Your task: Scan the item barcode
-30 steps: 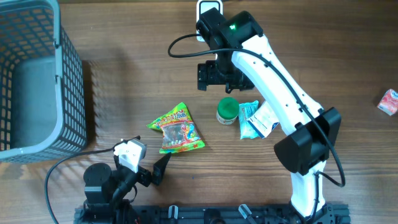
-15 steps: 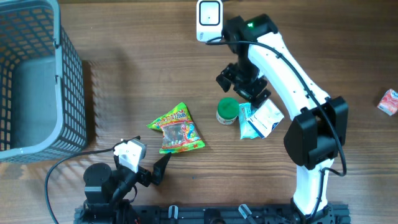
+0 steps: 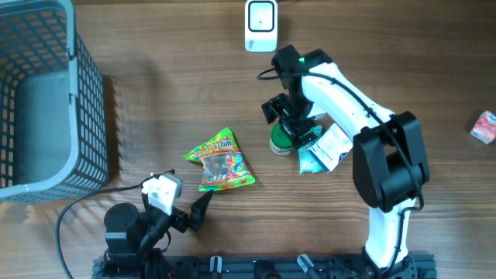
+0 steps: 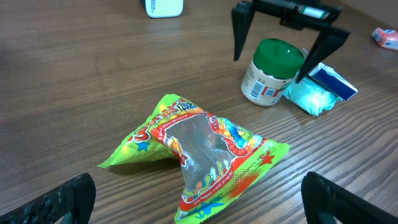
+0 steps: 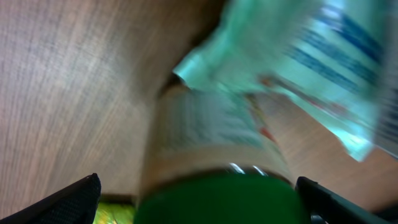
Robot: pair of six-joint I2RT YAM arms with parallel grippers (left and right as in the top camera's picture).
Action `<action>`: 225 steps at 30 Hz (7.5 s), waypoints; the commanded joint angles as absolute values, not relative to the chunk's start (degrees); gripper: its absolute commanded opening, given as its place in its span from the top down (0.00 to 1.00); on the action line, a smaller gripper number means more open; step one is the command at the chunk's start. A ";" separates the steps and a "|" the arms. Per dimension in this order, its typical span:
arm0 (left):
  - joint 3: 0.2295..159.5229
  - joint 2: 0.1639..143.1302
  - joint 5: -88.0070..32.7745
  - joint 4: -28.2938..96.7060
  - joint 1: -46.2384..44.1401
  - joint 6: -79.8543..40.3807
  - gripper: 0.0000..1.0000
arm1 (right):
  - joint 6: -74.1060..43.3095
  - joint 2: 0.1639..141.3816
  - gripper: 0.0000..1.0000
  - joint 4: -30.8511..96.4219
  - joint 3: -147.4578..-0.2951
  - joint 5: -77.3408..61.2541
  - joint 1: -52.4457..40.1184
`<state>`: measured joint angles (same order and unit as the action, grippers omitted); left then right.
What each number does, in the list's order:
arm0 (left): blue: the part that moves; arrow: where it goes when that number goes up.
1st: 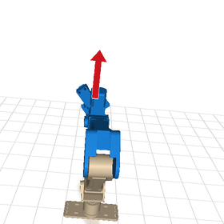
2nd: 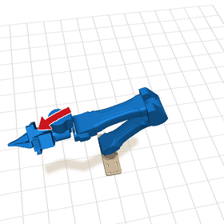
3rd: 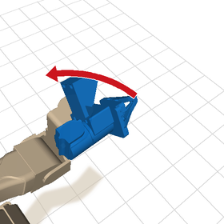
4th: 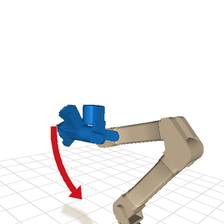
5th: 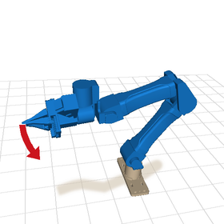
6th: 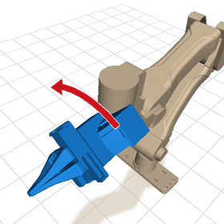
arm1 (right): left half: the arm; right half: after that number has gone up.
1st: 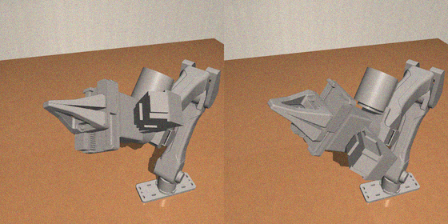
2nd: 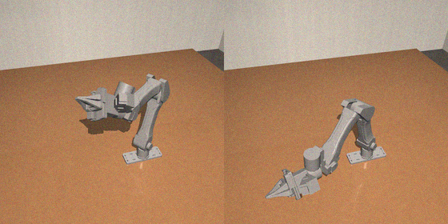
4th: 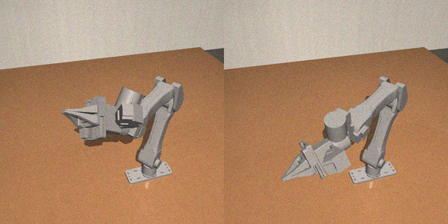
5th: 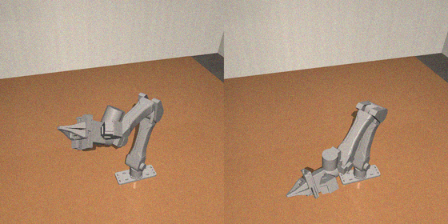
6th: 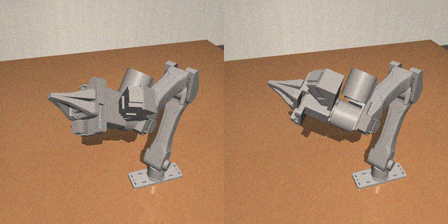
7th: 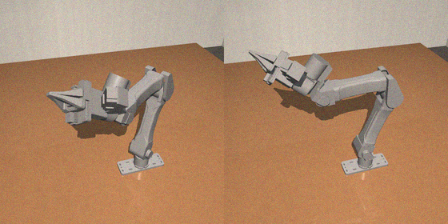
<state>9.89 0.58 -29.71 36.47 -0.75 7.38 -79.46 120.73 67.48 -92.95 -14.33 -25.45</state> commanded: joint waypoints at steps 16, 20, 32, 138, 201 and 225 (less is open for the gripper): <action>9.69 0.43 -29.74 36.29 -0.97 7.22 0.00 | -18.35 119.79 0.29 56.31 -88.42 -8.84 -29.08; 9.69 0.43 -29.74 36.32 -0.95 7.20 0.00 | -4.27 119.77 0.23 56.38 -89.34 -8.82 -29.08; 9.69 0.43 -29.76 36.29 -0.97 7.22 0.00 | -24.43 119.79 0.00 78.41 -111.04 -8.97 -29.10; 9.69 0.43 -29.74 36.29 -0.97 7.22 0.00 | -13.93 130.80 0.43 92.20 -125.62 -36.99 -35.07; 9.69 0.43 -29.76 36.29 -0.97 7.20 0.00 | 0.86 135.11 0.33 -31.79 -99.77 10.92 -25.41; 9.69 0.43 -29.76 36.32 -0.97 7.20 0.00 | -16.53 128.81 0.30 41.93 -99.70 1.10 34.28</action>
<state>9.89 0.80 -29.69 36.47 -0.75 7.38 -15.62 127.76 43.33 -99.48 2.98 31.40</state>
